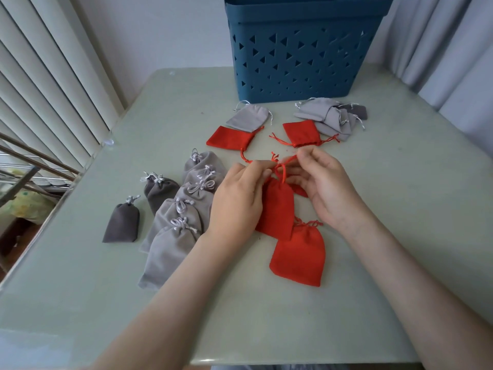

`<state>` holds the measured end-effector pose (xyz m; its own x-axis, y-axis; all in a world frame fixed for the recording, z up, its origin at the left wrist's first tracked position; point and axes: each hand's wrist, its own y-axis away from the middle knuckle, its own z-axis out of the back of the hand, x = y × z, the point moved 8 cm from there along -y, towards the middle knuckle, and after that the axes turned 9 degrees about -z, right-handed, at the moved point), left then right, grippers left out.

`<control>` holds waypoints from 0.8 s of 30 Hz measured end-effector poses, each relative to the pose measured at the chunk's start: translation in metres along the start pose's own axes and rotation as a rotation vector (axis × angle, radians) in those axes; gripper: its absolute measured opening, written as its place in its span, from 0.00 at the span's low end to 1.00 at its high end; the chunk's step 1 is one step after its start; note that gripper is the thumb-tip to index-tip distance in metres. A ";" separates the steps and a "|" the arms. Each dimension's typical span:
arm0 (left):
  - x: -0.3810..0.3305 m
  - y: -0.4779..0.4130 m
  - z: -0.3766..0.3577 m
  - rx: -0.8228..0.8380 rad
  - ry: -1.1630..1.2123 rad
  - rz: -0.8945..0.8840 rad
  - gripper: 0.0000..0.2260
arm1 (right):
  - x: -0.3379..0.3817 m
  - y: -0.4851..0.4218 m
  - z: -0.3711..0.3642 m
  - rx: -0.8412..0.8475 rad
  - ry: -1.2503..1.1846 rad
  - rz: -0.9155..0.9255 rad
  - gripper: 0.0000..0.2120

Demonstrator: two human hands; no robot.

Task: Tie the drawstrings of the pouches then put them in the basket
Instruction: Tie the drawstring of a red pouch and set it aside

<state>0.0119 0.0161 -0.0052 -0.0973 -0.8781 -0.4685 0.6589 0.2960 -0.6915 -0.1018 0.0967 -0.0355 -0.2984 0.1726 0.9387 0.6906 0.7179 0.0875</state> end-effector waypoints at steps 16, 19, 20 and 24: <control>0.017 0.001 0.004 0.015 0.028 0.200 0.14 | 0.018 -0.002 0.013 0.095 -0.208 0.095 0.10; 0.028 0.001 0.005 -0.004 0.352 0.378 0.16 | 0.015 0.002 0.005 0.116 0.002 0.106 0.12; 0.030 0.001 0.004 -0.015 0.502 0.447 0.16 | 0.013 0.003 0.001 0.133 0.065 0.100 0.14; 0.022 0.001 -0.009 0.072 0.856 0.545 0.14 | 0.002 0.010 -0.014 0.192 0.301 0.049 0.09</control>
<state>0.0040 0.0001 -0.0210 -0.2529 -0.0581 -0.9658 0.8137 0.5272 -0.2448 -0.0860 0.0942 -0.0283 -0.0409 0.0241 0.9989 0.5540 0.8325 0.0026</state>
